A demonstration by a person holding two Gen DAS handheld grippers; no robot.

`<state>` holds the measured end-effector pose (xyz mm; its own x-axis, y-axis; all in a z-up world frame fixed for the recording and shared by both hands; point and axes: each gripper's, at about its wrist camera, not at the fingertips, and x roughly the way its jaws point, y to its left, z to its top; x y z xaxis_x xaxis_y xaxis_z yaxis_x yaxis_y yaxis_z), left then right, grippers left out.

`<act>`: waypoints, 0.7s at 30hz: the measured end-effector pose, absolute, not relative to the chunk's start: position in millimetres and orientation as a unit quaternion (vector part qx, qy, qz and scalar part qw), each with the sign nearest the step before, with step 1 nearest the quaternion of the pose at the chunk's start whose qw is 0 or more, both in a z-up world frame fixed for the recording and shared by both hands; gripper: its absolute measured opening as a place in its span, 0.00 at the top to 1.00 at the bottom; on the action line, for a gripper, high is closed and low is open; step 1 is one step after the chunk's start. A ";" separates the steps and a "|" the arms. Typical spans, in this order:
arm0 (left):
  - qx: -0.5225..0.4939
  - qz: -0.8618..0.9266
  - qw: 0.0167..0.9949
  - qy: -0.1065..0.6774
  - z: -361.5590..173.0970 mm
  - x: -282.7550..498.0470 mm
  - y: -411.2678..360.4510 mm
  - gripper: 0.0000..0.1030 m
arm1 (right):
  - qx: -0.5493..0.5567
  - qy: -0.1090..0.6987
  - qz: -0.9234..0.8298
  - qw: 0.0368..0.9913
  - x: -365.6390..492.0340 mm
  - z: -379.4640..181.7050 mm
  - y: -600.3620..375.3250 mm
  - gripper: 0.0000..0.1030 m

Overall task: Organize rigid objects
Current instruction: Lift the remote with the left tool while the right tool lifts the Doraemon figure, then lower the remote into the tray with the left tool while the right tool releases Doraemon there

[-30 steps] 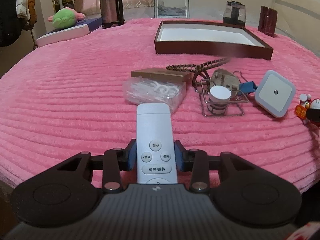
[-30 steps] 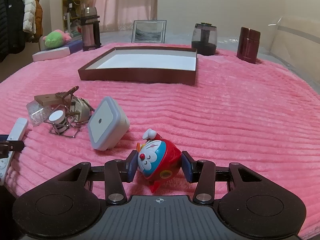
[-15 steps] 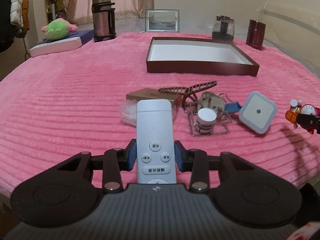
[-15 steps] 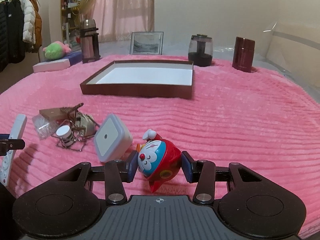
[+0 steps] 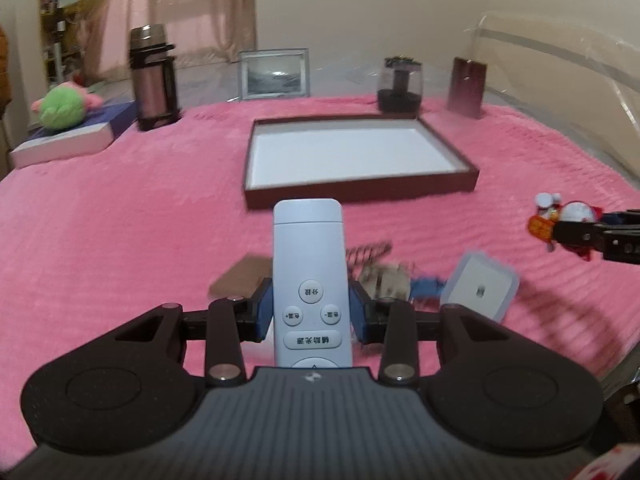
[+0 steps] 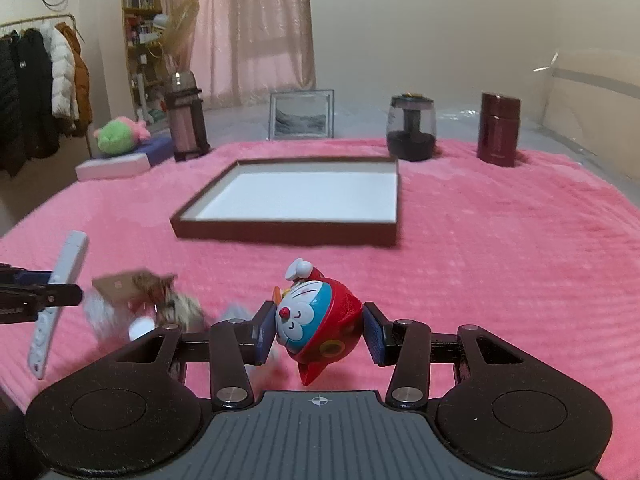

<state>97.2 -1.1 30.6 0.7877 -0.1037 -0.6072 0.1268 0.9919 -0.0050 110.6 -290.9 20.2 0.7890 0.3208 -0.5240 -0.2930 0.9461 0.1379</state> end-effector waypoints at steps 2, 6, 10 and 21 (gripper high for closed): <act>0.022 -0.076 0.944 0.319 39.2 116.9 -2.3 0.67 | 0.026 0.279 0.169 0.945 125.7 27.4 -288.7 0.59; 0.025 -0.103 0.942 0.318 55.4 159.9 -3.5 0.67 | 0.018 0.276 0.177 0.945 165.0 43.9 -281.0 0.59; 0.037 -0.116 0.941 0.317 67.0 206.4 -5.9 0.67 | 0.012 0.285 0.183 0.941 204.9 51.1 -272.6 0.59; 0.052 -0.127 0.936 0.325 70.0 327.7 -15.2 0.67 | -0.001 0.312 0.194 0.930 310.8 44.0 -243.2 0.59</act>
